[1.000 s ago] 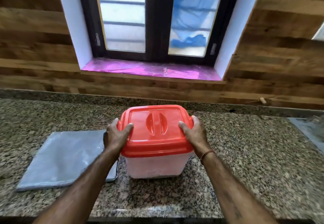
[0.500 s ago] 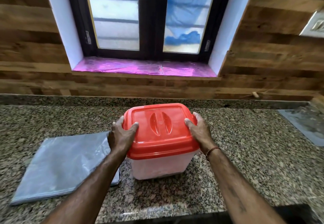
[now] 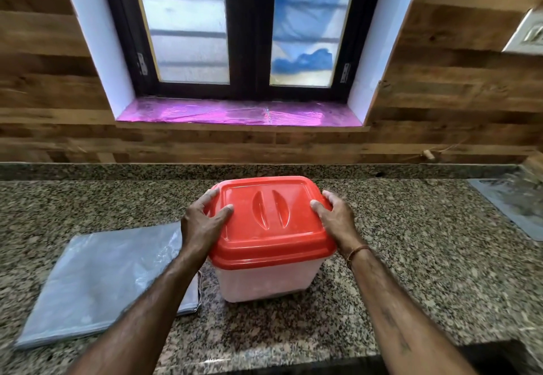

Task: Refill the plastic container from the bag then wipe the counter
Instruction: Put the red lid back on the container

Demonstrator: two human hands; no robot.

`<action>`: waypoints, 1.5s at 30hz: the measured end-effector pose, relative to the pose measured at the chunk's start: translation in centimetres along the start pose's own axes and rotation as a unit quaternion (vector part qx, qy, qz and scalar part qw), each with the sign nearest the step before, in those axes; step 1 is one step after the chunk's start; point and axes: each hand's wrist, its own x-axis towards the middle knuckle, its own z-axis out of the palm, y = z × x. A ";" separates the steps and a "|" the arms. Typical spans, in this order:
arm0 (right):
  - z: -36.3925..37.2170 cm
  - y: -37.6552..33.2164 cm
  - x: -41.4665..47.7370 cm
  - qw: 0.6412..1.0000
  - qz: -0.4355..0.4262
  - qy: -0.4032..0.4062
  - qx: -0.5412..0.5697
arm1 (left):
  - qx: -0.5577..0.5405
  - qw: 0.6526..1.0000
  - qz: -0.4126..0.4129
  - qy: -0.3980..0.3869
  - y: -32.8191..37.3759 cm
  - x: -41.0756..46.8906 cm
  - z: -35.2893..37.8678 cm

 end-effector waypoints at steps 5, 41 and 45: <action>0.0 0.8 0.3 0.998 0.031 -0.020 0.052 | 0.122 0.986 0.033 0.107 -0.7 -0.6 0.7; -0.4 2.1 -0.3 0.991 0.115 -0.055 0.041 | 0.050 0.991 -0.115 0.038 -2.0 -1.9 1.1; 0.3 2.3 0.7 0.991 0.125 -0.020 0.052 | -0.002 0.987 -0.153 0.054 -1.7 0.5 1.1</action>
